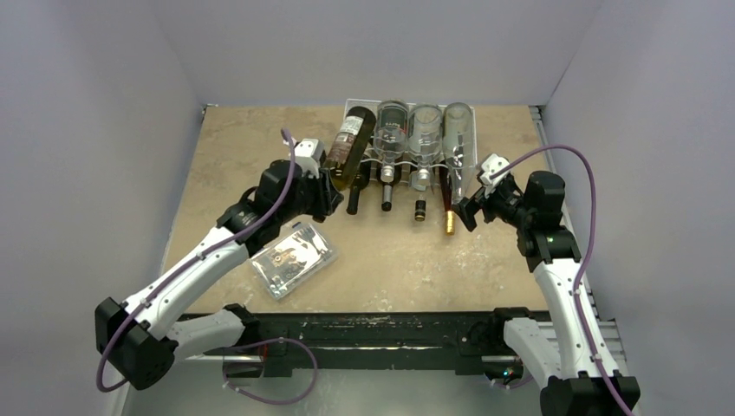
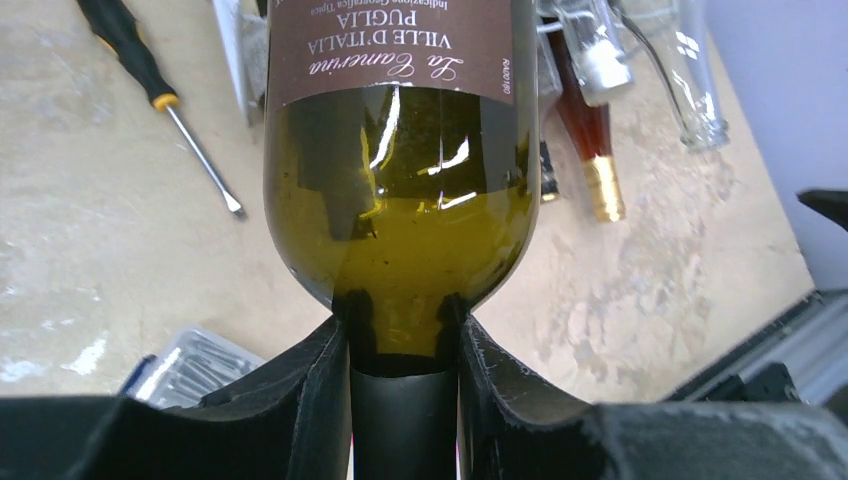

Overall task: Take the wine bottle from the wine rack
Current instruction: Pick up the wine bottle from the wine rack.

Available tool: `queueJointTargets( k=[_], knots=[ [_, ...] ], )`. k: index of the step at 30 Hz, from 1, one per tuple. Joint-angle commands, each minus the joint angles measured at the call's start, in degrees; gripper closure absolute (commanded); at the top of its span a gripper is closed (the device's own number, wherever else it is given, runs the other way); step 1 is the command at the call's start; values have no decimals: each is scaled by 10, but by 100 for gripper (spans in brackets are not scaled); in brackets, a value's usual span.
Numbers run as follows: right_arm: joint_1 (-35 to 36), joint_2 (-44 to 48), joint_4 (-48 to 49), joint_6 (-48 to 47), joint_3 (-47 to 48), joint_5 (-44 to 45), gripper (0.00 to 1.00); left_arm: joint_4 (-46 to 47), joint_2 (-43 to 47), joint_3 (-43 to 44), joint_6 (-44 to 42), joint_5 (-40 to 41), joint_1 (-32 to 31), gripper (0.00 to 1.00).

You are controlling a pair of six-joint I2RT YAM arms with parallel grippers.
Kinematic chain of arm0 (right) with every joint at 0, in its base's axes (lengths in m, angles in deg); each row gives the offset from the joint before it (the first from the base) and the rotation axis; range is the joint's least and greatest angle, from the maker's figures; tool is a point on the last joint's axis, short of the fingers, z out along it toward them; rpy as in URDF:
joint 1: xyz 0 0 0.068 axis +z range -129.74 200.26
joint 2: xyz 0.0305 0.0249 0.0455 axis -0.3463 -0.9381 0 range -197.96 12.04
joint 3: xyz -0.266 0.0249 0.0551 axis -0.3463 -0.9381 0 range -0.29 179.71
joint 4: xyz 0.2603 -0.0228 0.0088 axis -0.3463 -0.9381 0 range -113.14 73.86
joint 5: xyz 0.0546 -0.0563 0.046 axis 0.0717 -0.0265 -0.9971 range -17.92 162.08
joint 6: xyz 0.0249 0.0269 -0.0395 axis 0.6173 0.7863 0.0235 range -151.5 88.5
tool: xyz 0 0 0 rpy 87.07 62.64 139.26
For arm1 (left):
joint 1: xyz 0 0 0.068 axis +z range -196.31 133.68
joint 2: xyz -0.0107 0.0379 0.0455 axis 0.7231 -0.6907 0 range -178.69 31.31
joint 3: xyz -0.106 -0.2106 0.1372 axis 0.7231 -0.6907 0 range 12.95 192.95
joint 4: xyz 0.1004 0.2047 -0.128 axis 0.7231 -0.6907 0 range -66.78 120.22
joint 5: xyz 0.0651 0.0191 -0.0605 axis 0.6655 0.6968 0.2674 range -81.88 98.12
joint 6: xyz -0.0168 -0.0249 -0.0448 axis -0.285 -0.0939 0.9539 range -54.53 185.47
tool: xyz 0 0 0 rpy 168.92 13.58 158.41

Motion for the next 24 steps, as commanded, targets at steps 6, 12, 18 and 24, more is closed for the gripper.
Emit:
queueJointTargets(
  k=[6, 12, 18, 24],
  knots=[
    [-3, 14, -24, -39, 20, -75, 1, 27, 140, -68, 55, -129, -2, 100],
    [-3, 15, -74, -87, 31, -136, 1, 3, 210, -105, 72, -186, -2, 100],
    [-3, 30, -189, -192, 44, -190, 1, 19, 245, -152, 114, -246, -6, 100],
    [-3, 34, -309, -338, 59, -225, 1, 45, 265, -183, 147, -273, -23, 100]
  ],
)
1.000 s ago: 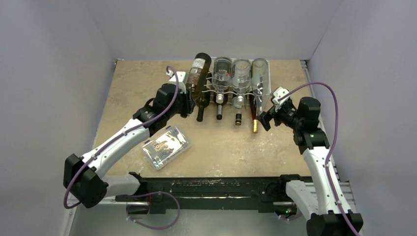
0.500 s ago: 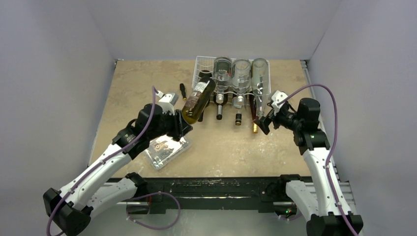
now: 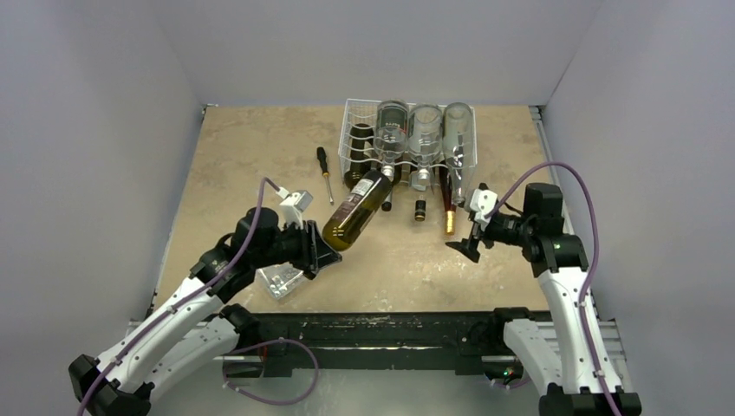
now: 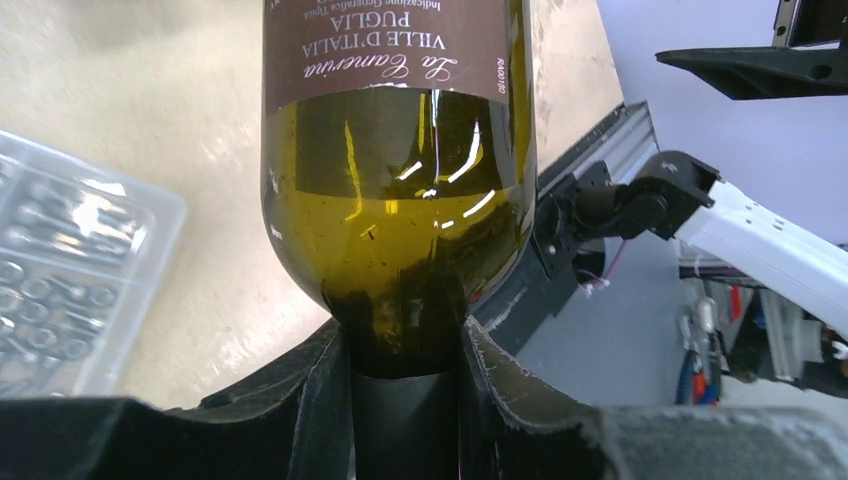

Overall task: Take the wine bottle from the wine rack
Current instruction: Pick up the wine bottle from the wine rack.

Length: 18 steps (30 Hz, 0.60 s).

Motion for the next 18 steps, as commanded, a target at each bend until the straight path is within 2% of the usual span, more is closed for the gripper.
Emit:
queueJointTargets(
  k=[1, 5, 15, 18],
  knots=[
    [-3, 4, -124, -152, 36, -57, 1, 113, 25, -1, 32, -46, -17, 100],
    [-3, -6, -182, -251, 45, -92, 1, 117, 22, -13, 43, -54, -34, 100],
    [-3, -36, -246, -369, 50, -161, 1, 169, -14, -58, 94, -48, -96, 100],
    [-2, -51, -304, -453, 54, -168, 1, 181, -31, -62, 100, -47, -112, 100]
  ],
)
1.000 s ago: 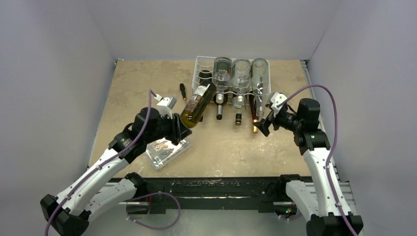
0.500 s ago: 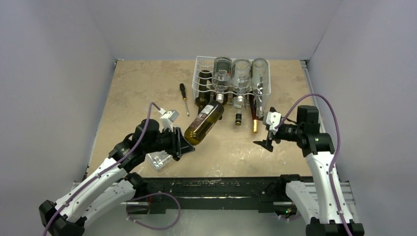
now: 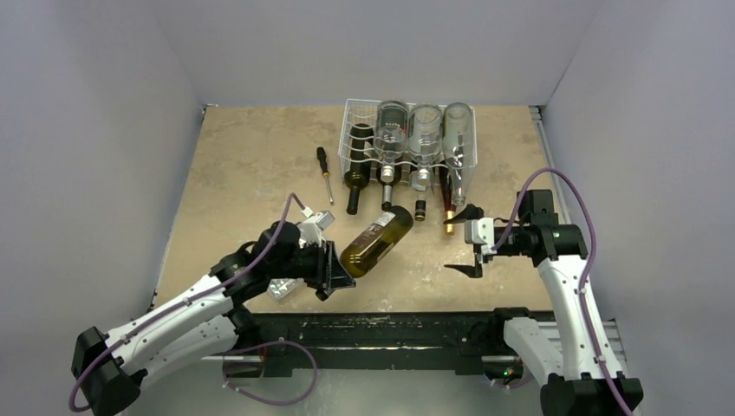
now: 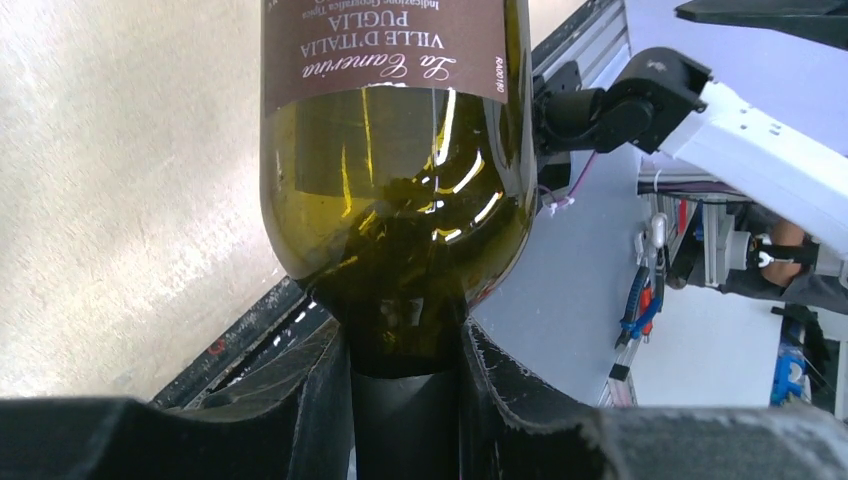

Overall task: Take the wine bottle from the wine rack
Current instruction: Pick up the wine bottle from the wine rack.

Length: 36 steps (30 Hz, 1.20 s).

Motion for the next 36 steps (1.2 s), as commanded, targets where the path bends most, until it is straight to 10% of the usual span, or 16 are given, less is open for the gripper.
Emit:
queueJointTargets(
  k=[1, 9, 36],
  knots=[
    [-2, -20, -101, -158, 27, -41, 1, 128, -11, 5, 18, -9, -23, 100],
    [16, -66, -155, -249, 39, -51, 1, 200, -100, 9, 52, -13, -60, 100],
    [315, -133, 236, 38, -76, 249, 1, 258, -291, 101, 112, -53, -114, 100]
  ],
)
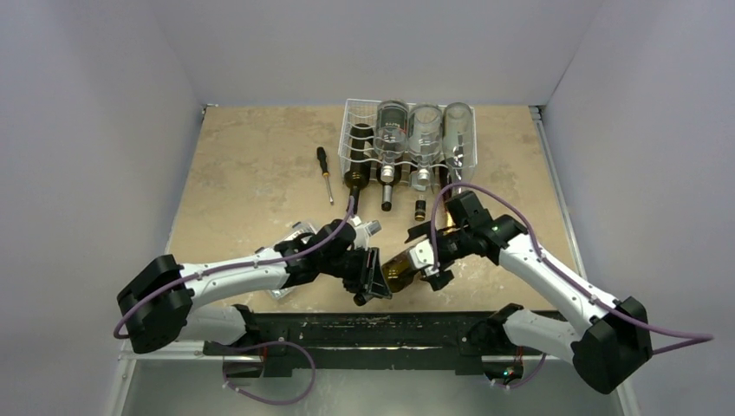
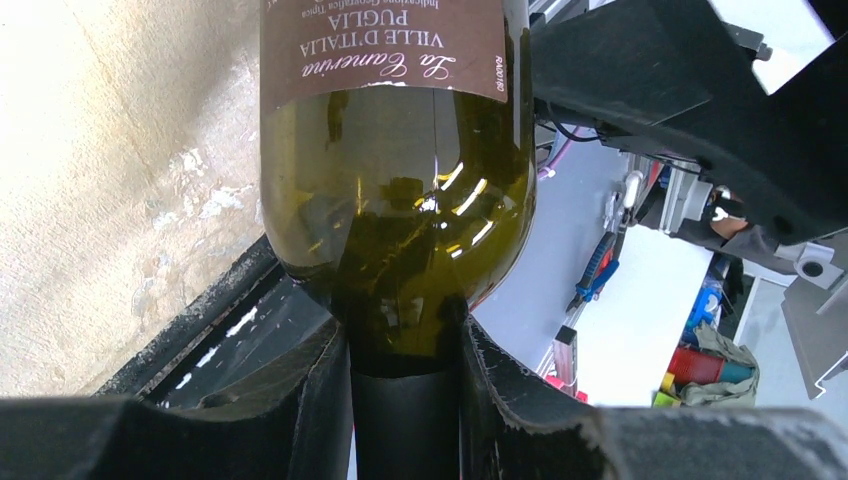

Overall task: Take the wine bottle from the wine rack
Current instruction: Pick up the wine bottle from the wine rack.

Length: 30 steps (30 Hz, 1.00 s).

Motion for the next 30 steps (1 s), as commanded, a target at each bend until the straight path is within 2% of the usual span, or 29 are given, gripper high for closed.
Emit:
queueJointTargets(
  k=[1, 14, 19, 24, 27, 28, 30],
  knots=[
    [31, -6, 64, 29, -30, 56, 1, 101, -3, 45, 4, -30, -3, 100],
    [69, -23, 160, 46, -107, 47, 1, 162, -56, 48, 30, -56, -4, 100],
    [78, -26, 175, 46, -119, 55, 5, 196, -83, 49, 51, -70, -5, 100],
    [79, -29, 180, 43, -122, 62, 19, 211, -88, 41, 57, -70, -5, 100],
    [78, -32, 170, 37, -114, 60, 32, 213, -87, 36, 57, -70, -4, 100],
    [78, -33, 165, 35, -110, 58, 39, 213, -87, 34, 58, -70, -4, 99],
    [78, -37, 157, 34, -103, 51, 62, 217, -86, 32, 59, -71, -4, 93]
  ],
)
